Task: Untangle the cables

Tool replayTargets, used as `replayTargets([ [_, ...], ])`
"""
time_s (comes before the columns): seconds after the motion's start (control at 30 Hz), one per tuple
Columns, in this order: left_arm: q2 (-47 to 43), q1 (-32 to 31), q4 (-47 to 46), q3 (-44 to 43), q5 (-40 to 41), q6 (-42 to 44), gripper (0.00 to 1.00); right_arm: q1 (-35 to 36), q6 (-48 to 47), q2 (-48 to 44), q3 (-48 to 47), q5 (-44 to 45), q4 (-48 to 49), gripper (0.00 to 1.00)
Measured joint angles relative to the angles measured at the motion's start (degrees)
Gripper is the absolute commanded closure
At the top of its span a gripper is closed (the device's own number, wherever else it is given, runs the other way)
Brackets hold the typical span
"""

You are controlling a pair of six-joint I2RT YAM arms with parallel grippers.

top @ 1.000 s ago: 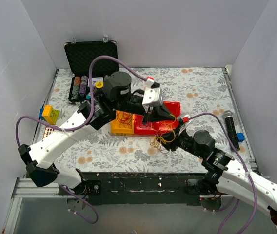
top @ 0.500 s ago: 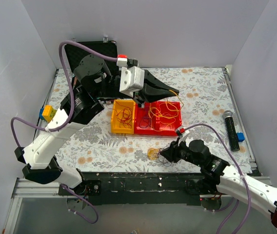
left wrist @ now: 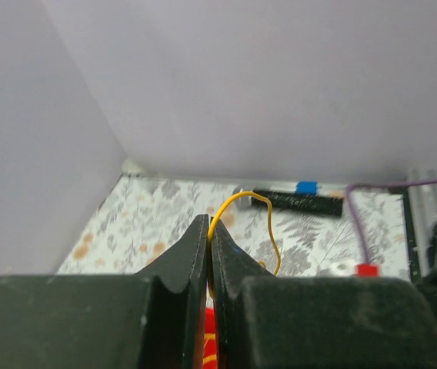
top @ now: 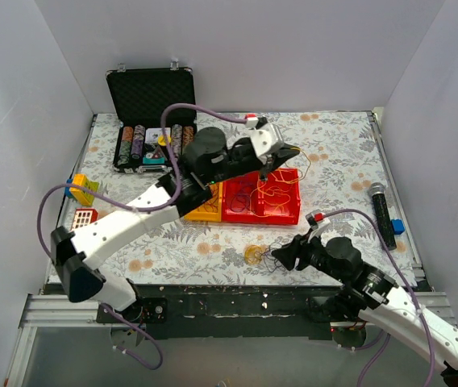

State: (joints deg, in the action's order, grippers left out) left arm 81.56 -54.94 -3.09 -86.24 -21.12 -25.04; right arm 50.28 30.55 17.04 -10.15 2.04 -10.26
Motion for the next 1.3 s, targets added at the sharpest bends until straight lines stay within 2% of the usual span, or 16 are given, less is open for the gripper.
replayTargets([
  [0.2, 10.45, 0.96, -6.12, 4.46, 9.79, -0.26, 1.0, 0.0, 2.36, -5.09, -1.99, 2.82, -5.33, 0.5],
  [0.5, 20.0, 4.15, -10.32, 7.39, 15.89, 1.84, 1.0, 0.0, 5.31, -4.48, -2.95, 7.98, -10.47, 0.51],
  [1.0, 24.28, 4.76, -11.87, 6.84, 17.18, 1.75, 1.0, 0.0, 5.73, -2.69, -3.28, 10.08, -11.3, 0.52],
  [1.3, 24.55, 2.45, -13.46, 3.41, 17.09, 1.2, 1.0, 0.0, 5.79, -2.8, -3.28, 10.27, -11.56, 0.52],
])
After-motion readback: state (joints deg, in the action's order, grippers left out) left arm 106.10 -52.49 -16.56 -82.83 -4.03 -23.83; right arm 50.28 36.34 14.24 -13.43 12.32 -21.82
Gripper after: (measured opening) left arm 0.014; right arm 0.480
